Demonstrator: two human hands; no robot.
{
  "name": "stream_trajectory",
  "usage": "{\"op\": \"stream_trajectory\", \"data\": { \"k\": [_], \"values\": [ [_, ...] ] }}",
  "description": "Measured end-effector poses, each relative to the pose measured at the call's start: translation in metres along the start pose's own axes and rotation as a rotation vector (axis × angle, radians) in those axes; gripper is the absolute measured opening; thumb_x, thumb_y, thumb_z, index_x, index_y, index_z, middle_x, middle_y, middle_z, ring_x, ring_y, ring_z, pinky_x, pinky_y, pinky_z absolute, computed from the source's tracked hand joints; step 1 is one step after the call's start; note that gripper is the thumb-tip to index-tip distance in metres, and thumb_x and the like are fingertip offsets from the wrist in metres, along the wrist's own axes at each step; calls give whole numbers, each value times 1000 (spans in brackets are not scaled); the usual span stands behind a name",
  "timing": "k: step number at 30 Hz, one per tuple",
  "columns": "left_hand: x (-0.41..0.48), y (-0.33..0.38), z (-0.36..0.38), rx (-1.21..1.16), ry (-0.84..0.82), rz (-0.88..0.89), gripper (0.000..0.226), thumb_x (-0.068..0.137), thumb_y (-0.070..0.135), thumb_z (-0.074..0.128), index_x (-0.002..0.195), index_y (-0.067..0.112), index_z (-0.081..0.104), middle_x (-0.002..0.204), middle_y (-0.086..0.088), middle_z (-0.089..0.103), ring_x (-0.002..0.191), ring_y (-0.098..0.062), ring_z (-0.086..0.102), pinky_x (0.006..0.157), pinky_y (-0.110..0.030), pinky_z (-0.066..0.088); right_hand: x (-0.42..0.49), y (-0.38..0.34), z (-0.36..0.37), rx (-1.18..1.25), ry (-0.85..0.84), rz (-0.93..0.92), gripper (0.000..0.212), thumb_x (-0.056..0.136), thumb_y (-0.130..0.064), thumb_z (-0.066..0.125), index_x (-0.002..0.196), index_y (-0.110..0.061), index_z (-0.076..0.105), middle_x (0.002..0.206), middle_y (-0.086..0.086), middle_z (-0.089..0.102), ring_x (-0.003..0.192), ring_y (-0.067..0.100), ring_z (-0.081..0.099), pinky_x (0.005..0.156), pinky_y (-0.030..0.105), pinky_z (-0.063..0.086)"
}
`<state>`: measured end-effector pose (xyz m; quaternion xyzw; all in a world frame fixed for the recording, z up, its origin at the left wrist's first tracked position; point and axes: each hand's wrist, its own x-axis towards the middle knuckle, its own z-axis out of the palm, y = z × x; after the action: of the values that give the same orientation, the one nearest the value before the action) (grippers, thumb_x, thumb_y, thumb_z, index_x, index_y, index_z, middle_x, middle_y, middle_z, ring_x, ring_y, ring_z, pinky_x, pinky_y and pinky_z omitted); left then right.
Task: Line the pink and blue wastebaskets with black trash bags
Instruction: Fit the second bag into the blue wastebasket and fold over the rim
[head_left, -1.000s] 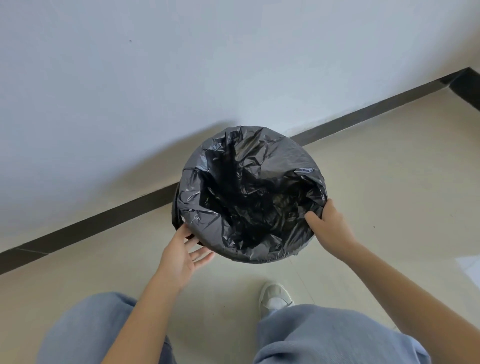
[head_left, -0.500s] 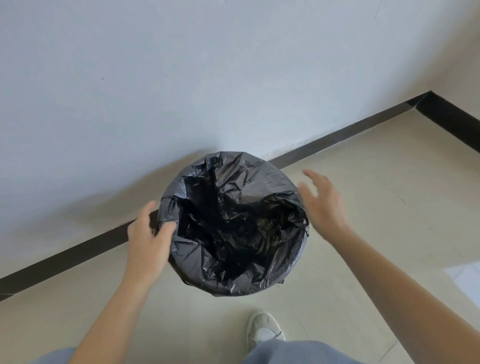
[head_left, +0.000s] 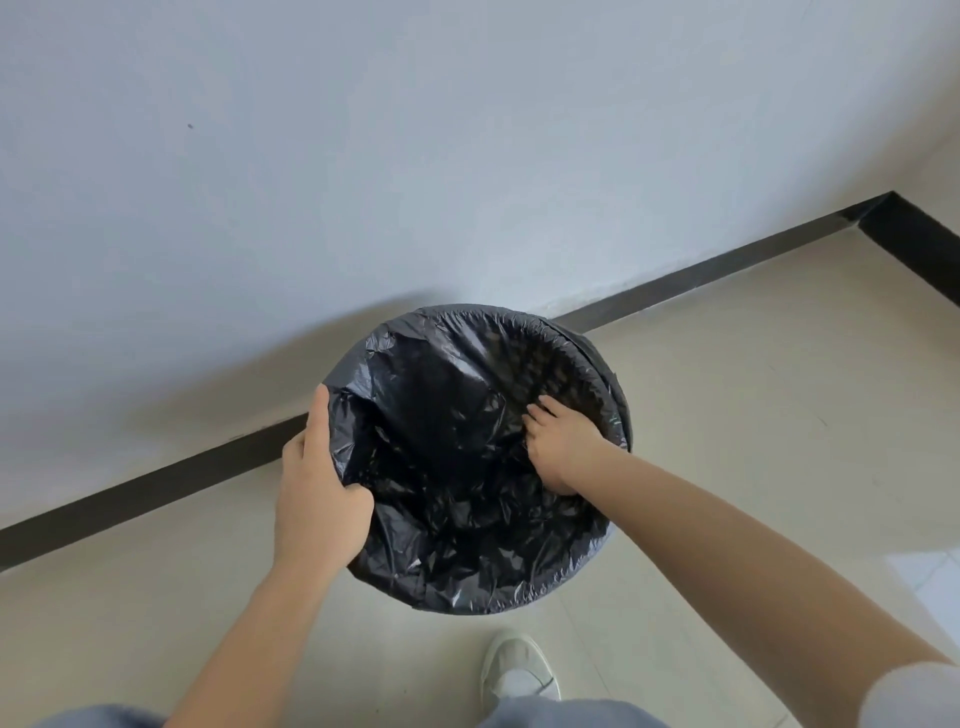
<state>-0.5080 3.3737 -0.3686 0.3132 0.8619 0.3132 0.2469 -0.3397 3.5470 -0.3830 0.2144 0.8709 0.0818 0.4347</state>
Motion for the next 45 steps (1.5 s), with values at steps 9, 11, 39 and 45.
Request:
{"op": "stream_trajectory", "data": {
  "k": [9, 11, 39, 45],
  "values": [
    [0, 1, 3, -24, 20, -31, 100, 76, -7, 50, 145, 48, 3, 105, -7, 45, 71, -24, 51, 52, -29, 33, -27, 37, -16, 1257, 762, 395, 40, 97, -24, 37, 135, -14, 43, 140, 5, 48, 132, 25, 40, 109, 40, 32],
    [-1, 2, 3, -30, 28, -30, 99, 75, -7, 50, 145, 48, 5, 100, -7, 46, 71, -26, 51, 53, -31, 34, -25, 46, -9, 1629, 540, 436, 44, 97, -40, 33, 126, -11, 49, 132, 8, 53, 124, 27, 47, 103, 42, 36],
    [-6, 7, 5, -273, 93, -125, 95, 72, -13, 46, 143, 44, 18, 100, 8, 63, 74, -27, 57, 59, -30, 42, 1, 36, -25, 633, 591, 267, 78, 83, -19, 58, 145, -42, 16, 159, 4, -2, 143, 32, 12, 106, 53, 33],
    [-20, 1, -11, -474, 63, -155, 95, 81, 19, 66, 146, 36, 0, 142, -4, 38, 124, -18, 46, 104, -40, 39, -83, 11, -1, 1294, 700, 484, 75, 87, -29, 58, 147, -25, 14, 150, 4, 30, 134, 28, 32, 108, 49, 33]
  ]
}}
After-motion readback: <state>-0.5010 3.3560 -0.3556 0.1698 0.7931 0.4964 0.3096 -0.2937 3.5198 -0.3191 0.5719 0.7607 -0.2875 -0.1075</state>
